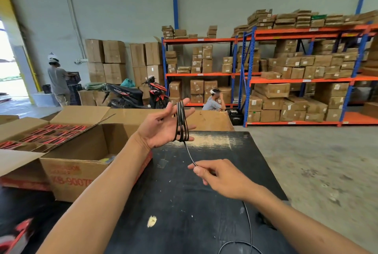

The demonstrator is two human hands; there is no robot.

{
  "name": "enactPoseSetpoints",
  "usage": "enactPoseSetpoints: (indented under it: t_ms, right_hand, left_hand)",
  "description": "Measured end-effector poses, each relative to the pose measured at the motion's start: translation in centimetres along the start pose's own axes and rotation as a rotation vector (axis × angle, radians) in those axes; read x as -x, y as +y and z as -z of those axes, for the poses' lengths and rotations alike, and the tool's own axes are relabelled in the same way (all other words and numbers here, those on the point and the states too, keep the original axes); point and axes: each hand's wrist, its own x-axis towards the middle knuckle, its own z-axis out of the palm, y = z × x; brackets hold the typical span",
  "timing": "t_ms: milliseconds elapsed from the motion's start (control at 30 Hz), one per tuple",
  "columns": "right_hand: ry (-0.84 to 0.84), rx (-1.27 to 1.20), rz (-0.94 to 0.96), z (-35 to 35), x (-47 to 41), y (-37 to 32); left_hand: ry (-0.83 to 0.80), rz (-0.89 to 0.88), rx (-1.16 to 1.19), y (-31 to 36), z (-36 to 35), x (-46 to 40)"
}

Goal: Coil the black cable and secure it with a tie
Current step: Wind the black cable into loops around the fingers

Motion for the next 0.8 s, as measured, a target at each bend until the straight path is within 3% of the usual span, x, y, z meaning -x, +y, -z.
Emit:
enactPoseSetpoints:
  t_ms: [133,300,567,800]
  right_hand:
    - [-0.02,0.097,0.004,3.3,0.4,-1.8]
    - [-0.02,0.246,0.068,9.4,-1.4,-5.2]
    - [0.207,0.597,0.281,16.2,-5.3,-6.7]
    - [0.276,0.453,0.122,13.0,-6.0,-0.1]
  left_hand:
    - [0.121,0.063,-0.01,0.0,1.7,1.1]
    - [0.117,0.227,-0.05,-1.6,1.8,1.3]
    - [-0.207,0.496,-0.135,-4.0,-1.9,0.0]
    - [-0.444,0.349,-0.023,-2.9,-4.9,-0.3]
